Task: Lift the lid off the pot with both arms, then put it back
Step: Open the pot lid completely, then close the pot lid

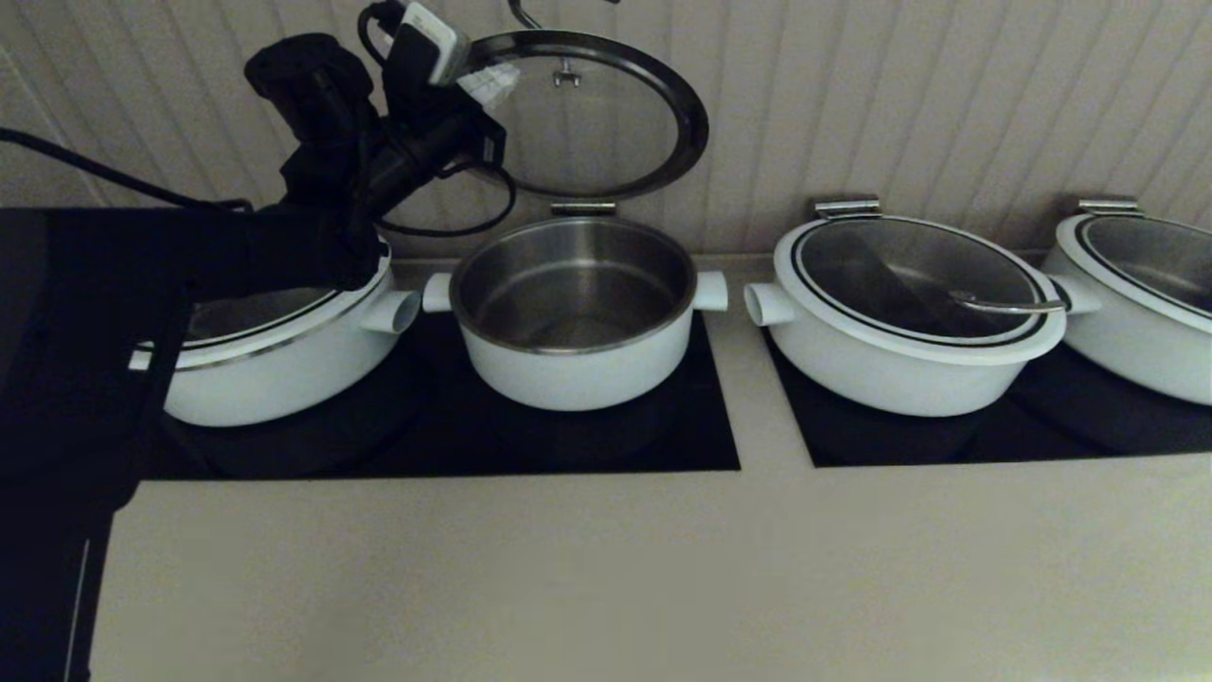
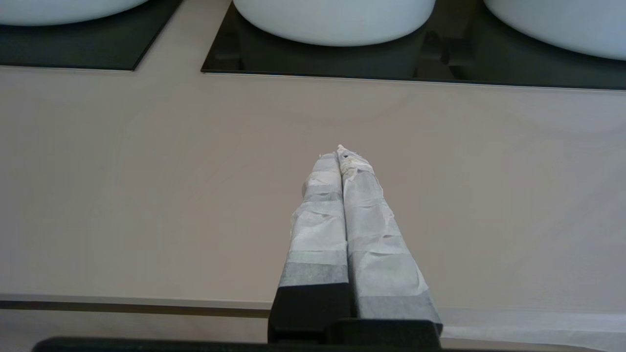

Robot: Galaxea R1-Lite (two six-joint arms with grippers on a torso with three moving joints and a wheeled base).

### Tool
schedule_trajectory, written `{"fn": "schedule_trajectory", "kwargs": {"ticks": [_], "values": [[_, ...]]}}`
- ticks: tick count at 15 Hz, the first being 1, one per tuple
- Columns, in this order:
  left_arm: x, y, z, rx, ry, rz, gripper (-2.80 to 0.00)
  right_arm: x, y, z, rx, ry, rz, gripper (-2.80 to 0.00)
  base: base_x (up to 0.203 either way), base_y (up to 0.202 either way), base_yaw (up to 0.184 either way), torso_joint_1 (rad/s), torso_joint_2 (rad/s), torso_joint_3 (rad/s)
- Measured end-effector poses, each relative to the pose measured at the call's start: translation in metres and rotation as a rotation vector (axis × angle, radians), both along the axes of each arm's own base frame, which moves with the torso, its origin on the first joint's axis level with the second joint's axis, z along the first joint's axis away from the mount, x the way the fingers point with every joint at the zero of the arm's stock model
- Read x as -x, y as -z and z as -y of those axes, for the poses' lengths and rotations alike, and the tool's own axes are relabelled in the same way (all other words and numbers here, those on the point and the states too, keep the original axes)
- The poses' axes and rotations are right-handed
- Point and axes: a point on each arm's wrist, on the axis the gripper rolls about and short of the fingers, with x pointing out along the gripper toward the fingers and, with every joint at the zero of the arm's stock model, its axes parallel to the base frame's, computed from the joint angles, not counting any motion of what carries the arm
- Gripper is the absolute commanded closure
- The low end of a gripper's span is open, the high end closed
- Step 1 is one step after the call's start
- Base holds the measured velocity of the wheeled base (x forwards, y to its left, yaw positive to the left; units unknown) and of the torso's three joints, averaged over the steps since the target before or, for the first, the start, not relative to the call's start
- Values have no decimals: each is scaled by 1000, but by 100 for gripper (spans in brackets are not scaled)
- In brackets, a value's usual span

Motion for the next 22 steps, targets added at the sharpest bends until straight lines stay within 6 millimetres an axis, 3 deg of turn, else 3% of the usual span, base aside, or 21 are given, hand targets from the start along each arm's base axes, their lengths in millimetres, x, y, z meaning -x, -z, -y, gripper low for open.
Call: {"fn": "schedule_trajectory", "kwargs": {"ticks": [11,22], "values": [[3,-6,-10,2,-21,7,0,0,0,0,0,0,0,0,0,0,0,0,0,0],[2,19,-9,-18,-21,-81,0,0,0,0,0,1,0,0,0,0,0,0,0,0]]}}
